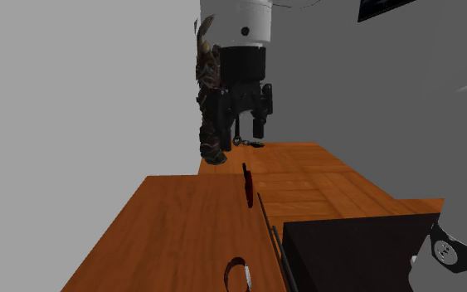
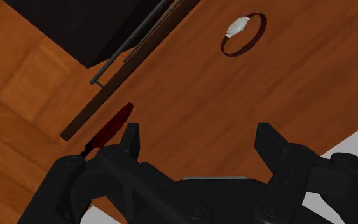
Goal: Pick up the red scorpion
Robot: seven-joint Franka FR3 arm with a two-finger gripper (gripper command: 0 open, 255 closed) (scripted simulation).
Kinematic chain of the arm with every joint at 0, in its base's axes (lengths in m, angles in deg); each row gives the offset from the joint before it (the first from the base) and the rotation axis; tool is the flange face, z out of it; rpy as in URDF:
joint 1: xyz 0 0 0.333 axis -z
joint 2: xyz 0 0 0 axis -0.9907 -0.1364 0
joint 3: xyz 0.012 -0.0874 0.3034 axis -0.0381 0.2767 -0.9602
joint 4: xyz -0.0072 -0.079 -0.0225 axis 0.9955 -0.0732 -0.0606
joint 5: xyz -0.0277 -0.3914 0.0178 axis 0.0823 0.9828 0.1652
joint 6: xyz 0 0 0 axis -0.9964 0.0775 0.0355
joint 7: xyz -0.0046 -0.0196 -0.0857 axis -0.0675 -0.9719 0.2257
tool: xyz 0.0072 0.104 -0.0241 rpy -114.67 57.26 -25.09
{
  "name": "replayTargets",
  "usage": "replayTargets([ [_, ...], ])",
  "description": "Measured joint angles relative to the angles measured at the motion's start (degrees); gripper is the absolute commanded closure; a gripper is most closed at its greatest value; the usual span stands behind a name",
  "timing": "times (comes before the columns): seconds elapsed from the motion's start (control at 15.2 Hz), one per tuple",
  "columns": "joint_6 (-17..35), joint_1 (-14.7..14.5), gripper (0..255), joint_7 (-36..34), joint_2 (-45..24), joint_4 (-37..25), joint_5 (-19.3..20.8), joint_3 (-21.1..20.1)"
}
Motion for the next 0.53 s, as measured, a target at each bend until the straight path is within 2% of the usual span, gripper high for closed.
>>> replayTargets([
  [0.53,10.63,7.75,0,-12.61,-9.55,0.37,3.78,2.37],
])
